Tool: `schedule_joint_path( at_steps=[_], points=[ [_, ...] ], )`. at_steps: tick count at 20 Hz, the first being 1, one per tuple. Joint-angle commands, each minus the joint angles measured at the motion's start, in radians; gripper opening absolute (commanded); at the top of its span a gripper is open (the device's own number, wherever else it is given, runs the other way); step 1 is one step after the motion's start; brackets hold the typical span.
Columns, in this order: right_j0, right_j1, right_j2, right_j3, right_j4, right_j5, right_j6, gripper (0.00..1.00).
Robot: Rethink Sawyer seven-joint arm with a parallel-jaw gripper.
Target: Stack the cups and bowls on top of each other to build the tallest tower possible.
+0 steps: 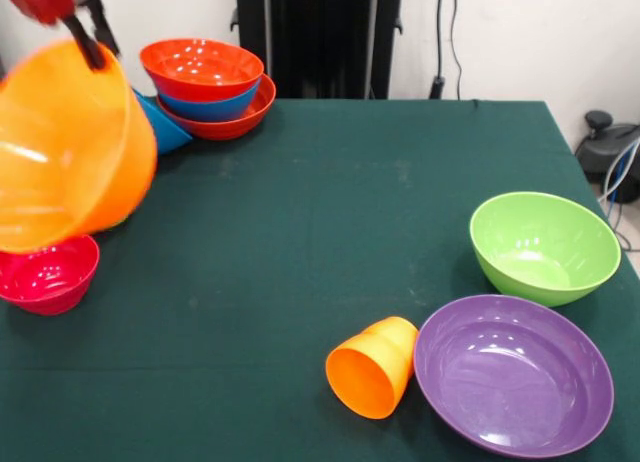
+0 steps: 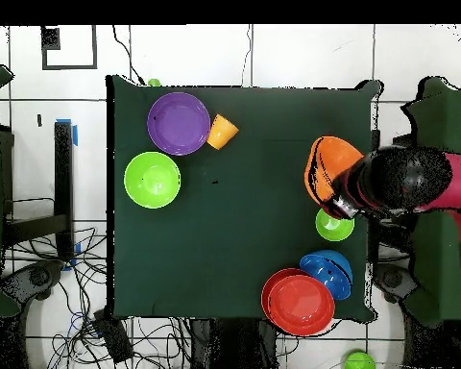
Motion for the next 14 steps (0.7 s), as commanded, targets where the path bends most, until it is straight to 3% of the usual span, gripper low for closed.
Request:
schedule_joint_path(
  at_steps=[1, 4, 6, 10, 14],
  points=[
    [-0.046, -0.239, 0.014, 0.217, -0.037, -0.096, -0.125, 0.00],
    [-0.097, -0.365, 0.008, 0.341, -0.090, -0.253, -0.120, 0.00],
    [-0.085, -0.429, -0.037, 0.411, -0.170, -0.370, -0.034, 0.00],
    [0.042, -0.475, -0.174, 0.492, -0.398, -0.475, 0.245, 0.00],
    [0.161, -0.502, -0.293, 0.562, -0.490, -0.539, 0.495, 0.00]
  ],
)
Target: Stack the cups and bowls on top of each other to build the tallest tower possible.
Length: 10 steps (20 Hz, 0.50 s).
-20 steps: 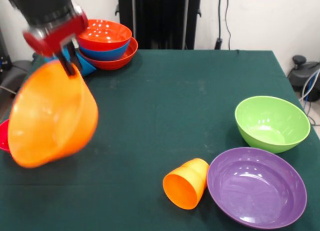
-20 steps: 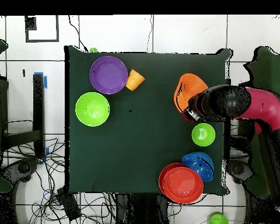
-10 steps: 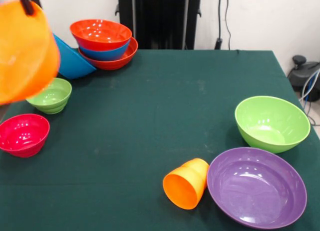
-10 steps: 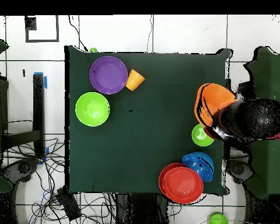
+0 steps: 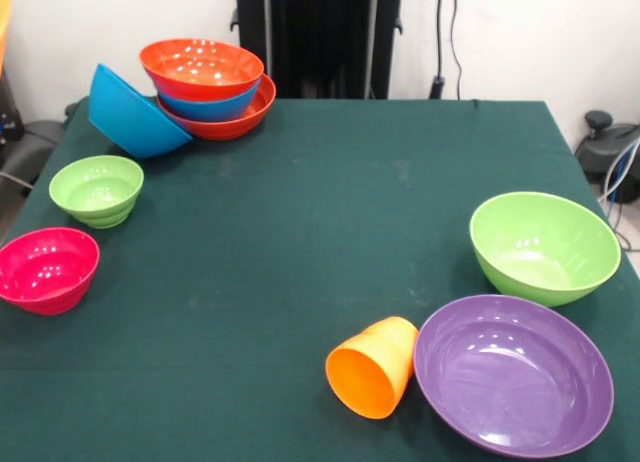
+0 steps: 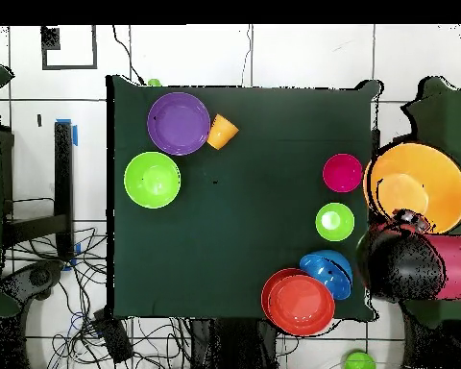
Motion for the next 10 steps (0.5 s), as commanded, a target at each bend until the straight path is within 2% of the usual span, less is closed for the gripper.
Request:
schedule_joint_path(
  at_steps=[1, 2, 5, 10],
  points=[
    [0.211, -0.119, -0.209, 0.264, -0.220, -0.154, 0.557, 0.00],
    [0.225, -0.133, -0.236, 0.287, -0.211, -0.210, 0.598, 0.00],
    [0.297, -0.153, -0.318, 0.324, -0.255, -0.257, 0.721, 0.00],
    [0.431, -0.104, -0.419, 0.335, -0.371, -0.223, 0.964, 0.00]
  ],
)
